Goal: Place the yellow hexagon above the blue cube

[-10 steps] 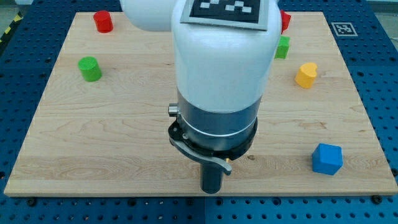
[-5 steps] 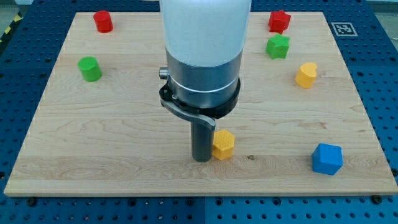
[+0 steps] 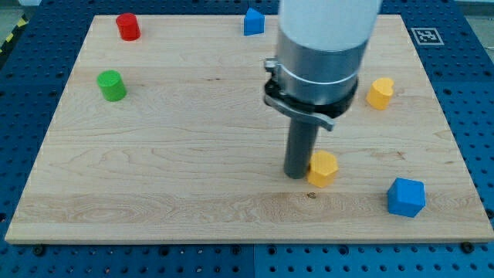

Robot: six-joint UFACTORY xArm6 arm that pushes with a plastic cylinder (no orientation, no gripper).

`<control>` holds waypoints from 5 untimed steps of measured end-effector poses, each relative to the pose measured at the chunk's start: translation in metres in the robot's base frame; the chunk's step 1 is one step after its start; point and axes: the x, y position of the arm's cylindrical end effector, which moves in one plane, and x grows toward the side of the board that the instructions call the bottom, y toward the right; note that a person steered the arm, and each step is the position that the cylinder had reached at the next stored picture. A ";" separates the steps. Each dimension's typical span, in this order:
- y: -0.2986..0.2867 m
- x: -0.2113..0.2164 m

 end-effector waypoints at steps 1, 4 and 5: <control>0.007 0.000; 0.030 0.012; 0.057 0.012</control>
